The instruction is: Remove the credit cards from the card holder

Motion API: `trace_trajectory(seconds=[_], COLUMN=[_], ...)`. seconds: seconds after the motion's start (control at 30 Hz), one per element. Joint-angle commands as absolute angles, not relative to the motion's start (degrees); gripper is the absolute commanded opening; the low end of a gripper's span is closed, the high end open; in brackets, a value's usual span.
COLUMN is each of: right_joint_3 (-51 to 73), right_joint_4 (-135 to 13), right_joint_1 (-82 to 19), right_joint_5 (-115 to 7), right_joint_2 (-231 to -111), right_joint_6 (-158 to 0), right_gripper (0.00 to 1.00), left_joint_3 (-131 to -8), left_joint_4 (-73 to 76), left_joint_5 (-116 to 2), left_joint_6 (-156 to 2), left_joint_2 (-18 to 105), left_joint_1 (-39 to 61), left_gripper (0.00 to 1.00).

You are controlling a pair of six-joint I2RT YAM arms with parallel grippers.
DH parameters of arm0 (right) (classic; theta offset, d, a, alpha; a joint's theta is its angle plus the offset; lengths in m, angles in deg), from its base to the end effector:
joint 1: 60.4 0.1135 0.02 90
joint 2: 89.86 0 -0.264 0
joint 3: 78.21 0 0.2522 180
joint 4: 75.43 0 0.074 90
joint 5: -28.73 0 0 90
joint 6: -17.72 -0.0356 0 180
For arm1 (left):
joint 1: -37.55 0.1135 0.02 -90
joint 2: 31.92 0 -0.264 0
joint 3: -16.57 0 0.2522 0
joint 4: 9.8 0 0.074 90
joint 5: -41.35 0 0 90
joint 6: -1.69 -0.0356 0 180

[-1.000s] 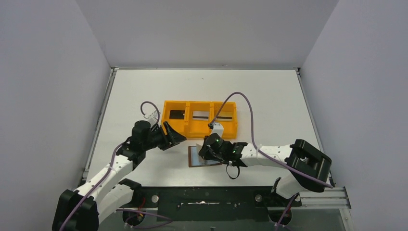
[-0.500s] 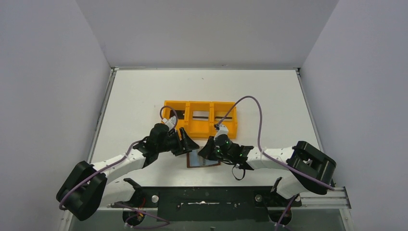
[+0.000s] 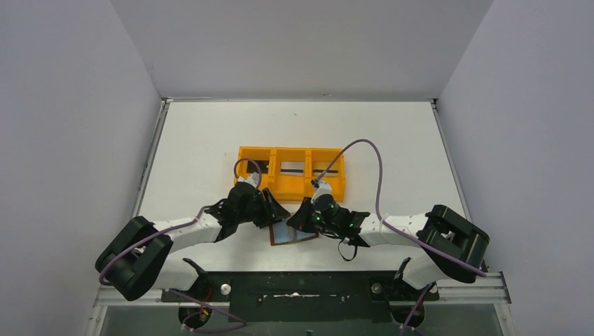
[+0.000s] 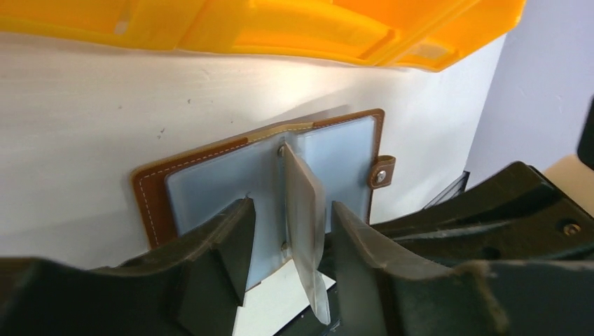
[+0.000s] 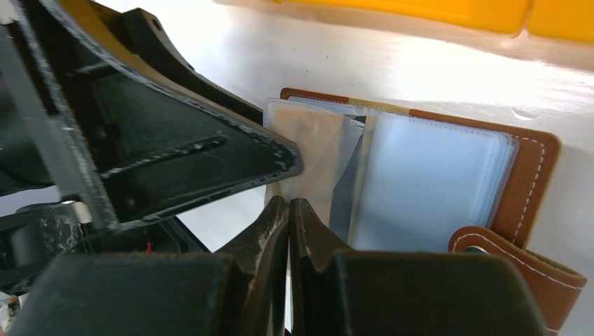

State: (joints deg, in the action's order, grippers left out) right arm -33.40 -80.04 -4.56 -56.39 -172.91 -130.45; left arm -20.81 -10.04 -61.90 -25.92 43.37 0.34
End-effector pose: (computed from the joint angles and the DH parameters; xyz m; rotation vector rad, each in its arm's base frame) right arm 0.1532 0.2311 0.1588 -0.0061 2.4291 1.1478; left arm 0.1846 -0.1504 0.1475 -0.4036 2.4584 -1.1198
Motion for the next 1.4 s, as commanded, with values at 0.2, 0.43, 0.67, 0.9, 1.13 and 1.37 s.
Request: trace_trajectory(seconds=[0.2,0.43,0.67,0.9,1.13,1.37], right_joint_3=[-32.8,-29.5,-26.9,-27.4,-30.6,-32.1], right_joint_4=[-83.6,-65.3,-48.5,-50.0,-52.9,-52.1], right_joint_1=[-5.1,-5.3,-7.6,-7.6,-7.7,-8.1], right_joint_5=[-55.4,-66.5,-74.5,-71.9,-73.2,-74.3], right_joint_2=[-171.2,-164.5,-167.2,-170.9,-167.5,-163.3], right_joint_6=[-129.9,-128.5,-131.6,-132.5,-135.1,-136.6], right_gripper=[0.22,0.40,0.20,0.11,0.09,0.09], left_joint_3=[-26.3,-31.5,-37.9,-39.4,-39.8,-39.6], left_joint_4=[-5.6,2.8,6.8,1.9,-4.7,-4.2], left_joint_5=[-56.3,-56.4,-57.3,-63.4,-65.3,-65.1], left_joint_6=[-30.3,-37.4,-39.3,-37.1,-33.6,-33.7], left_joint_2=[43.6,43.3,47.4,52.2,54.8,57.5], left_joint_1=[-2.2,-2.2,-4.0,-7.1,-11.5,-12.8], left_gripper=[0.15,0.16,0.28,0.31,0.33,0.36])
